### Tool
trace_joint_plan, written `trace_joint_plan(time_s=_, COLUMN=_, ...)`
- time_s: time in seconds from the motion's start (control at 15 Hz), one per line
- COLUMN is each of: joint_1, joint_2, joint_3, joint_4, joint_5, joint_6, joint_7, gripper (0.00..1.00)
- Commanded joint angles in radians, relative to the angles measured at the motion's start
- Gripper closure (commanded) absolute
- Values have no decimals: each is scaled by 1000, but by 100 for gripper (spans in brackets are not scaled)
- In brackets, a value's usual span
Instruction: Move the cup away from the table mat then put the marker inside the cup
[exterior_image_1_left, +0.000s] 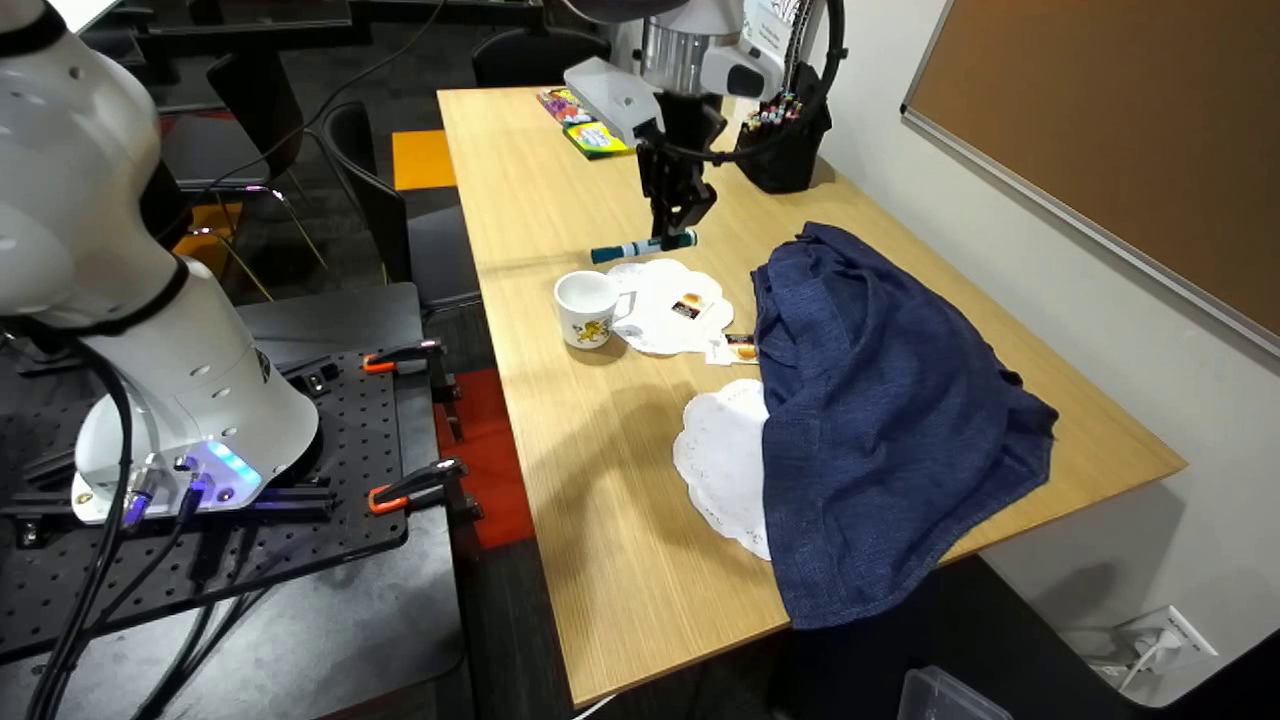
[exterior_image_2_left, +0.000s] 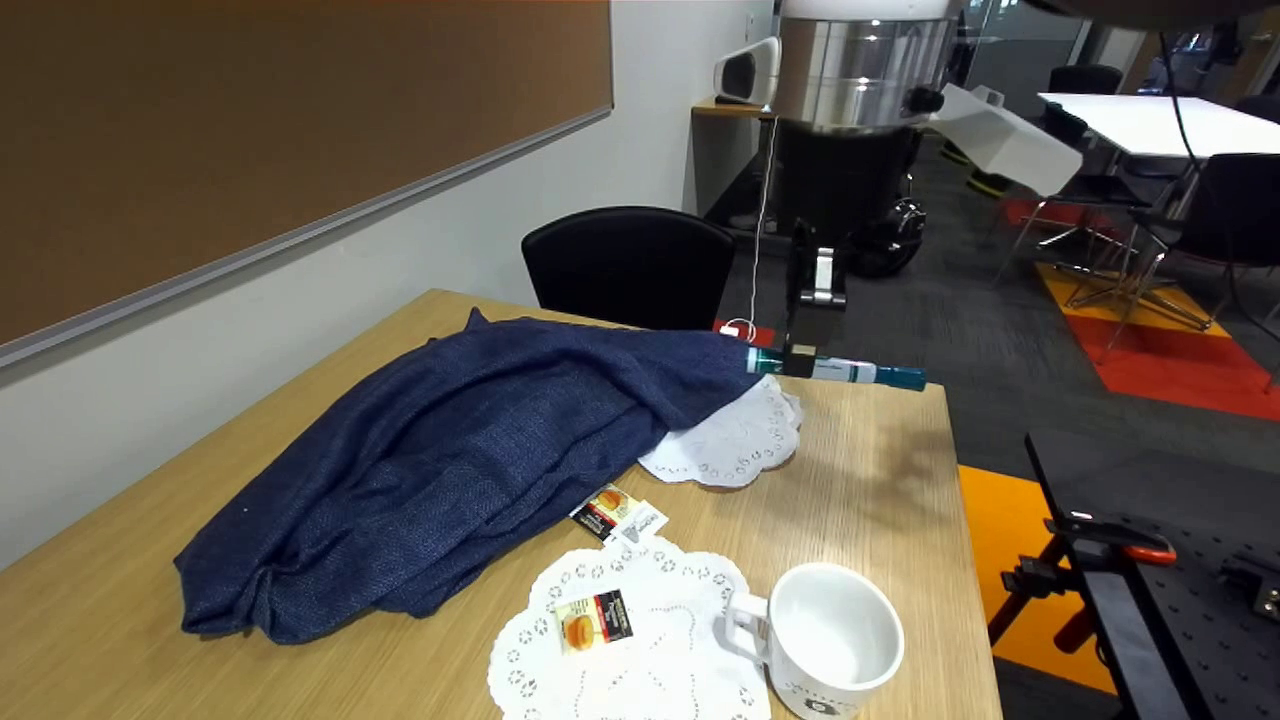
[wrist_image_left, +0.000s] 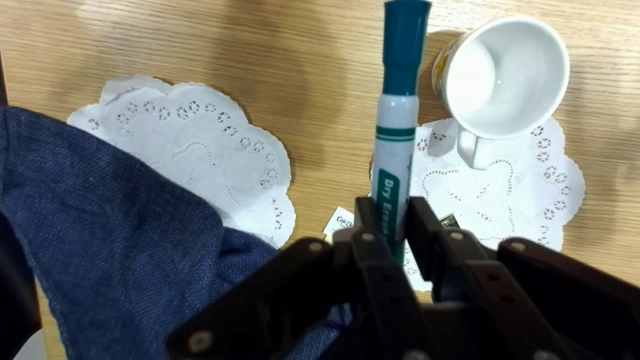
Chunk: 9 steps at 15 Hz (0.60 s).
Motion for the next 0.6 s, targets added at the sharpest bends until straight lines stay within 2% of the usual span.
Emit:
trace_joint_plan(time_s=0.0, joint_1=22, joint_2=-53, joint_3=2, joint_4=33, joint_5=-25, joint_6=-95, joint_7=26, gripper=95)
trace_joint_plan(time_s=0.07, joint_1=18, joint_2=-20, joint_3=-8, joint_4=19, joint_5=-1, joint_6=-44, joint_7=1, gripper=95)
trace_joint_plan(time_s=0.13, joint_1=21, joint_2=-27, joint_3=-8, joint_4=22, joint_5=-1, joint_6=-48, joint_7=1, gripper=80)
trace_joint_plan(time_s=0.47, joint_1=21, joint_2=-18, joint_3=-9, joint_4=19, joint_5=-1, joint_6=-47, joint_7=0, gripper=80)
trace_joint_plan(time_s=0.53, joint_1=21, joint_2=-18, joint_3=-9, joint_4=19, joint_5=-1, joint_6=-47, joint_7=0, gripper=95)
